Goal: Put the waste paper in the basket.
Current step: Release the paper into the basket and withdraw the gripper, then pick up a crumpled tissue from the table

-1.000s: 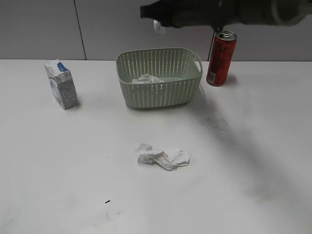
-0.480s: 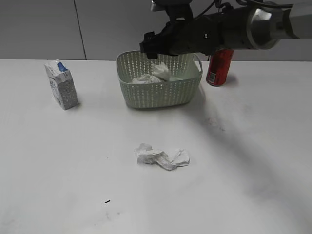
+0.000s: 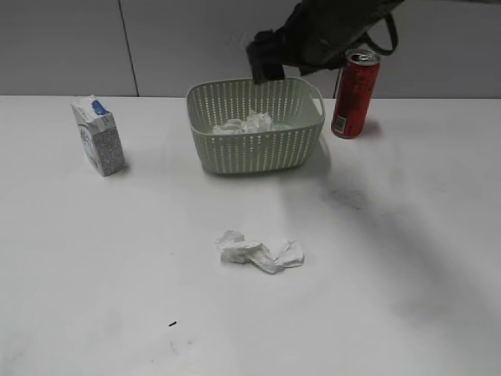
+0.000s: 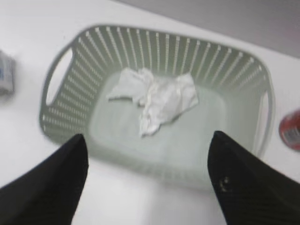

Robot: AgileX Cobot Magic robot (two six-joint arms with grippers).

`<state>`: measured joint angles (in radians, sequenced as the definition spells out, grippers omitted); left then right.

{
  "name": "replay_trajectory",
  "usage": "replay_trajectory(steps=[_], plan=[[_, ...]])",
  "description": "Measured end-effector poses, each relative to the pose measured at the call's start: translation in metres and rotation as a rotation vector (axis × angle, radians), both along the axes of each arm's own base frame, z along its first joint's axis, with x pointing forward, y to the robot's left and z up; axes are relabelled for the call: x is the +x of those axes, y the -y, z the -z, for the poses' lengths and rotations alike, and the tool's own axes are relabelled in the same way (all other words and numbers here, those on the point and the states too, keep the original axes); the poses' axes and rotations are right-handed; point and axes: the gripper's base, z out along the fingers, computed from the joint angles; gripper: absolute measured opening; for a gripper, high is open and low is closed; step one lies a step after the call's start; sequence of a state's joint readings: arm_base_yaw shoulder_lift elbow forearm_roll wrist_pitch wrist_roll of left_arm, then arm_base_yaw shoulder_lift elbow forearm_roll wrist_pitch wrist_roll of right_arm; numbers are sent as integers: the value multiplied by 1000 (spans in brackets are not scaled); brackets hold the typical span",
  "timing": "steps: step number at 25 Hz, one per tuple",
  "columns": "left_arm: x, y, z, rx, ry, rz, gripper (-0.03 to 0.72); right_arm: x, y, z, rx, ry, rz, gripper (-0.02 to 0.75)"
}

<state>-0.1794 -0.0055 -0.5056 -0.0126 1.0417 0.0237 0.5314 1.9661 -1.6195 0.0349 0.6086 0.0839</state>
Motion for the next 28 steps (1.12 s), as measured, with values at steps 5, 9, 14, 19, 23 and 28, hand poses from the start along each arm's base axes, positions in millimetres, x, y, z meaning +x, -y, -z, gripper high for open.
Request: replay_trajectory(steps=[5, 9, 14, 19, 23, 28], plan=[[0, 0, 0, 0, 0, 0, 538, -34, 19, 1, -215, -321, -71, 592], [0, 0, 0, 0, 0, 0, 538, -47, 28, 3, -333, -416, -150, 588], [0, 0, 0, 0, 0, 0, 538, -45, 48, -14, -386, -360, -124, 581], [14, 3, -6, 14, -74, 6, 538, -42, 108, -26, -358, -375, 20, 581], [41, 11, -18, 72, -142, 67, 538, -53, 161, -29, -329, -419, 154, 580], [89, 30, -22, 109, -261, 218, 538, -90, 200, -21, -305, -454, 257, 575]])
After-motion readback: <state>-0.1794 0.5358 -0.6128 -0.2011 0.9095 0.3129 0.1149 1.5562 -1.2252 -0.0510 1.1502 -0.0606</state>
